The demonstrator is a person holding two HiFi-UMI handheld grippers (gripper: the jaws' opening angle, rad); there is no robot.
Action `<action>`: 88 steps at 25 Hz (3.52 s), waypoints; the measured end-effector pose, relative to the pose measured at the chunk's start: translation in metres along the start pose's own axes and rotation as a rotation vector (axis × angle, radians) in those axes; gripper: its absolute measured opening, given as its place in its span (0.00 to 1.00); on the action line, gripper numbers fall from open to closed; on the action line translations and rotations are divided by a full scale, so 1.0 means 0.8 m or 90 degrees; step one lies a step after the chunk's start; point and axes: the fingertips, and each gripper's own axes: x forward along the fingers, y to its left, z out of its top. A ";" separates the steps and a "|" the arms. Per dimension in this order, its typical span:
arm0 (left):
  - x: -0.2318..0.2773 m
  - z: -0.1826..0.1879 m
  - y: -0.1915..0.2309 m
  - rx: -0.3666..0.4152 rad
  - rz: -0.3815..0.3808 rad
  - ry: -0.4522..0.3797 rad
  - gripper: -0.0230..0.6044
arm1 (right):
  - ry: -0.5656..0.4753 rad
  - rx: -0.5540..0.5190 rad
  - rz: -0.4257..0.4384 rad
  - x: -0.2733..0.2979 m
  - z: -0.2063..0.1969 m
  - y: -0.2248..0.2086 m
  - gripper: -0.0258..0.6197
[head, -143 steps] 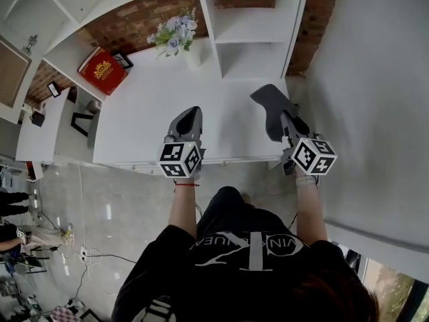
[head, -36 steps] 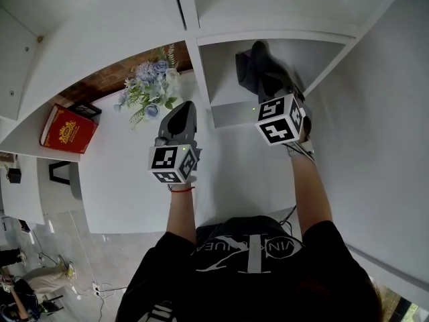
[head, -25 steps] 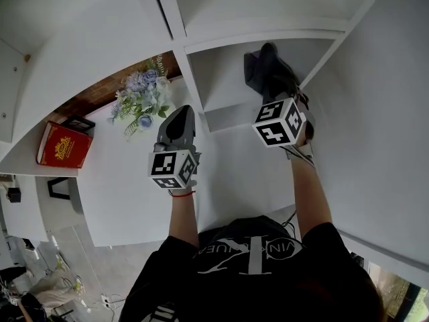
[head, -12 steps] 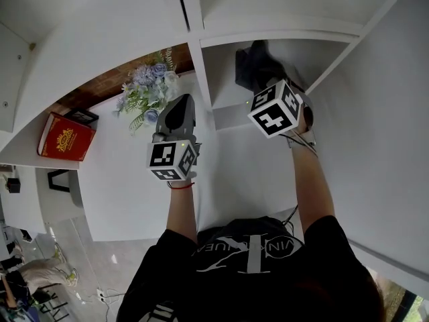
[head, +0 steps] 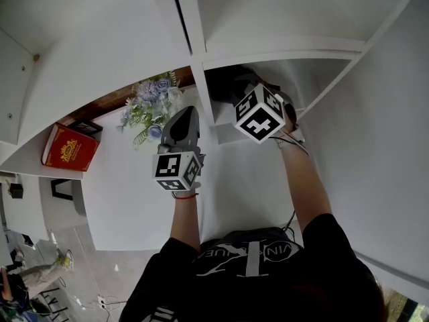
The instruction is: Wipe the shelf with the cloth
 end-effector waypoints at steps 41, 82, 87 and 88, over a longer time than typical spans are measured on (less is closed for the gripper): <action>-0.009 -0.013 -0.029 -0.015 -0.044 0.010 0.05 | 0.161 0.183 -0.244 -0.017 -0.092 -0.125 0.05; -0.153 0.035 -0.063 0.028 0.112 -0.021 0.05 | -0.097 0.123 0.035 -0.072 -0.006 0.036 0.09; -0.146 0.041 -0.064 0.030 0.100 -0.027 0.05 | -0.126 0.070 0.130 -0.093 0.004 0.065 0.38; -0.144 0.042 -0.066 0.030 0.097 -0.028 0.05 | -0.095 0.028 0.135 -0.086 -0.006 0.073 0.39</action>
